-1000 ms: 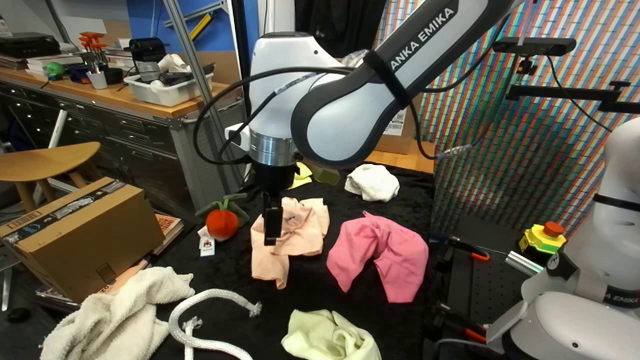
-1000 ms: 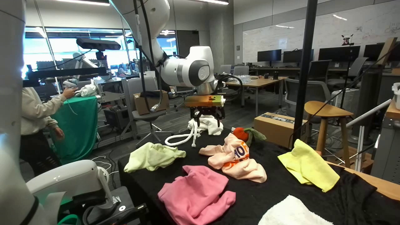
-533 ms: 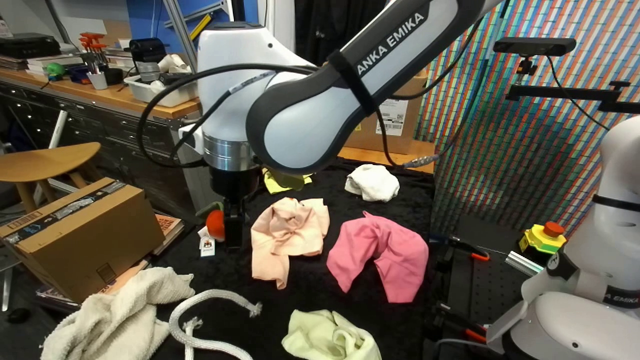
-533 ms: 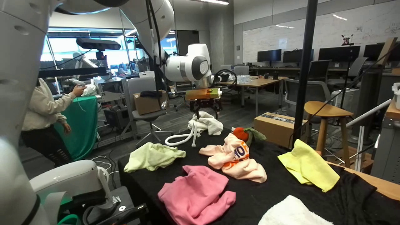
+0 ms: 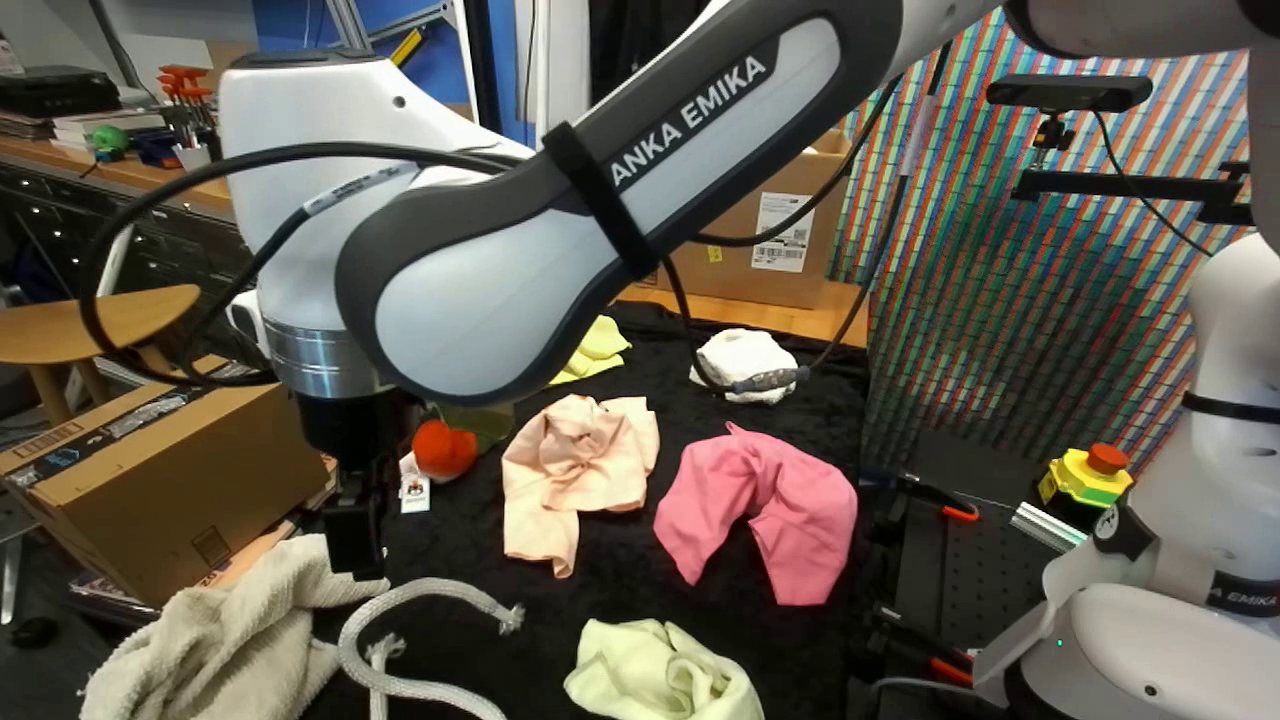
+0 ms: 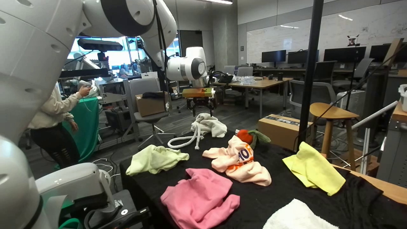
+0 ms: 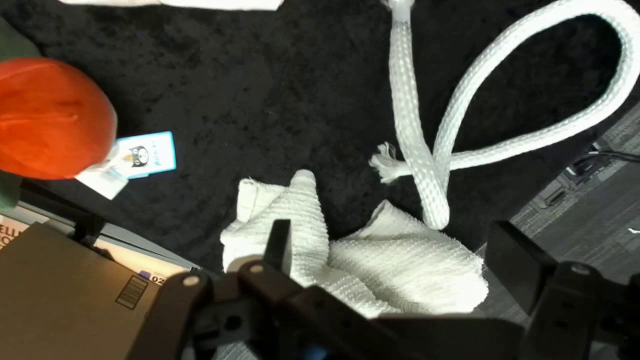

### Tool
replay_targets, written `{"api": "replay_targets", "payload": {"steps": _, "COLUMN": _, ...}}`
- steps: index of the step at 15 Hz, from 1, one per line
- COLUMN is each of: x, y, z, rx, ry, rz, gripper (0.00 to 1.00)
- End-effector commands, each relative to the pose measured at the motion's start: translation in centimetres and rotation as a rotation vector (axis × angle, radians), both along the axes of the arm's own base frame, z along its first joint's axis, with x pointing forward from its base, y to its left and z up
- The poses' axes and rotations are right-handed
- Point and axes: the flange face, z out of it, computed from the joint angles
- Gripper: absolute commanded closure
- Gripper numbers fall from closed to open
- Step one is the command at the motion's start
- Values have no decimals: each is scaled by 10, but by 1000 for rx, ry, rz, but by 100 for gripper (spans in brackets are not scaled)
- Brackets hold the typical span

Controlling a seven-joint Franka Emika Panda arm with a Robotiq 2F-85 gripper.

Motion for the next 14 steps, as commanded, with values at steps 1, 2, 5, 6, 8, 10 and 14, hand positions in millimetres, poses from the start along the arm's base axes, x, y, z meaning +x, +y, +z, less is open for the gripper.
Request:
{"api": "replay_targets", "payload": {"steps": 1, "x": 19, "y": 26, "z": 3, "rx": 4, "ry": -1, "rz": -15, "gripper": 0}}
{"api": "replay_targets", "payload": {"steps": 2, "x": 21, "y": 31, "z": 7, "rx": 14, "ry": -6, "rz": -25, "gripper": 0}}
{"api": "replay_targets", "payload": {"steps": 5, "x": 26, "y": 43, "z": 8, "rx": 33, "ry": 3, "rz": -44, "gripper": 0}}
{"api": "replay_targets", "payload": {"steps": 6, "x": 27, "y": 48, "z": 8, "rx": 39, "ry": 4, "rz": -45, "gripper": 0}}
{"api": "replay_targets", "payload": {"steps": 8, "x": 29, "y": 55, "z": 5, "rx": 42, "ry": 4, "rz": -51, "gripper": 0}}
{"api": "replay_targets", "payload": {"steps": 10, "x": 30, "y": 62, "z": 6, "rx": 43, "ry": 6, "rz": -54, "gripper": 0}}
{"api": "replay_targets", "payload": {"steps": 14, "x": 30, "y": 72, "z": 5, "rx": 46, "ry": 10, "rz": -53, "gripper": 0}}
